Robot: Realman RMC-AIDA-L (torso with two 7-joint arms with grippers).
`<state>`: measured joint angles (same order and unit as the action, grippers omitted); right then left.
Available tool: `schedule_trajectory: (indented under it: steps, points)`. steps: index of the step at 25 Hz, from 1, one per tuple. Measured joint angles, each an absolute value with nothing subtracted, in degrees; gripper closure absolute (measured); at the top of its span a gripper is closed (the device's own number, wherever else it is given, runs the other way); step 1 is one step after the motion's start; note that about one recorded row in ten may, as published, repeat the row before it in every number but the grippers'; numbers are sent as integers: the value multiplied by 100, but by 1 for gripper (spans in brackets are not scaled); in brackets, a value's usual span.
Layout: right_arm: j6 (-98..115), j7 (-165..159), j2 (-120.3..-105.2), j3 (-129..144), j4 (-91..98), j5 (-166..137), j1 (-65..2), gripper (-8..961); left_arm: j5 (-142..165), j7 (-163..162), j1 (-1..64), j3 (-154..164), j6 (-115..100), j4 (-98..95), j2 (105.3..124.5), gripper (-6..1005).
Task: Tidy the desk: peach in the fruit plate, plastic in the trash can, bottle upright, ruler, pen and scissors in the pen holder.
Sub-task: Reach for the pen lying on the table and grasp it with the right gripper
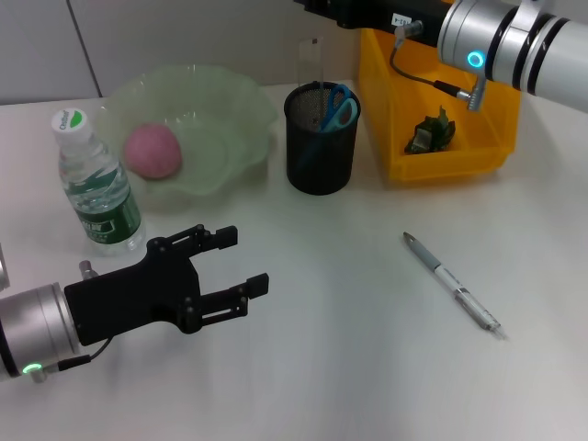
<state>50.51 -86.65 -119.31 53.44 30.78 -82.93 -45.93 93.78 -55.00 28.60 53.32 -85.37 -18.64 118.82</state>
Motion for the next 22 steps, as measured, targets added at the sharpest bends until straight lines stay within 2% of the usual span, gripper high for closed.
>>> schedule_trajectory:
  steps: [13,17,22]
  points:
    - [5855,-8823,-11907,5360,3696,-8125,-4177,332,9368,-5502,2946,5340,-8517,-1863,11904,212]
    - [6201,-9060,-11909,5379,4221,-8123,-3869,224,9361,-5556,2953,5358,-8523,-1863,11909,213]
    - [6475,-9373,-11869,5398,4446,-8172,-3781,148,9359,-5554,2942,5358,-8511,-1863,11910,213]
